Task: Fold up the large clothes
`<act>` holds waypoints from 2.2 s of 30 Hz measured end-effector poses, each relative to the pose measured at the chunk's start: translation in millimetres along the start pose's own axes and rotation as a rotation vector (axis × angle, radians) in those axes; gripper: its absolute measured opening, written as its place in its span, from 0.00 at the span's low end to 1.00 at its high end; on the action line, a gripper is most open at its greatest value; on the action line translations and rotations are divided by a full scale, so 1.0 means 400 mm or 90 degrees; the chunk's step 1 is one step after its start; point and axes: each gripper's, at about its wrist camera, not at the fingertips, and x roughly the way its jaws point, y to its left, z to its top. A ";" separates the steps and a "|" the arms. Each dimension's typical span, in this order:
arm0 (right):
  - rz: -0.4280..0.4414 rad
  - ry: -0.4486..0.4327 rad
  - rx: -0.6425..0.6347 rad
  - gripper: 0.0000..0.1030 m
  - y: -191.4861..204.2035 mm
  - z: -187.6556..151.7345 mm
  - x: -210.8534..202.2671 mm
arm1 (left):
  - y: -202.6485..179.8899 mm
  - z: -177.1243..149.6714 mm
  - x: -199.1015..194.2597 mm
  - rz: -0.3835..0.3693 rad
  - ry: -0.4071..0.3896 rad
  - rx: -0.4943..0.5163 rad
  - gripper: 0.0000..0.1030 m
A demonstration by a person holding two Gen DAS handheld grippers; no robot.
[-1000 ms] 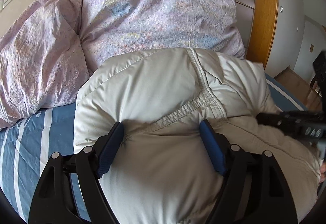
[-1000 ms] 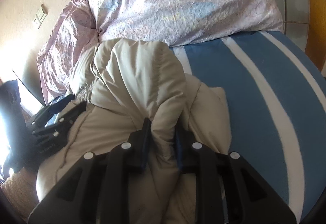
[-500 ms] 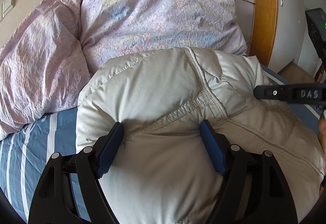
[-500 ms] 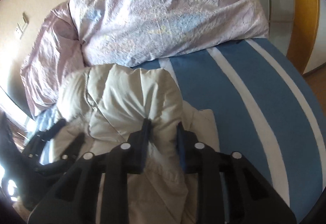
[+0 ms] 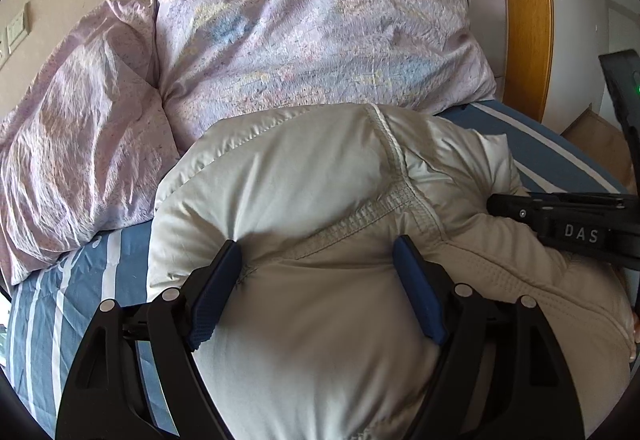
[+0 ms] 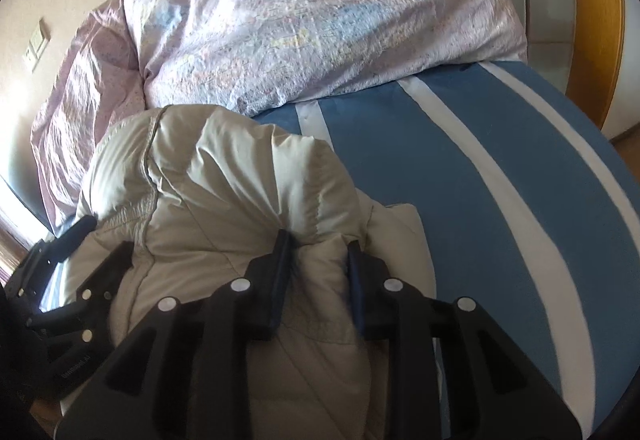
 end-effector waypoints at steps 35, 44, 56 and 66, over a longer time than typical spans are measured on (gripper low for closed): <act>0.051 -0.055 -0.015 0.39 0.072 -0.029 -0.187 | 0.072 -0.014 -0.148 -0.025 -0.016 -0.074 0.82; -0.025 -0.014 -0.016 0.39 0.102 0.049 -0.061 | 0.043 -0.034 -0.141 -0.030 0.000 -0.086 0.89; -0.066 -0.003 -0.044 0.41 0.087 0.011 0.028 | 0.008 -0.044 -0.088 -0.014 -0.007 -0.069 0.98; -0.055 -0.028 -0.042 0.43 0.090 -0.016 -0.046 | 0.018 -0.049 -0.109 -0.016 -0.018 -0.059 0.98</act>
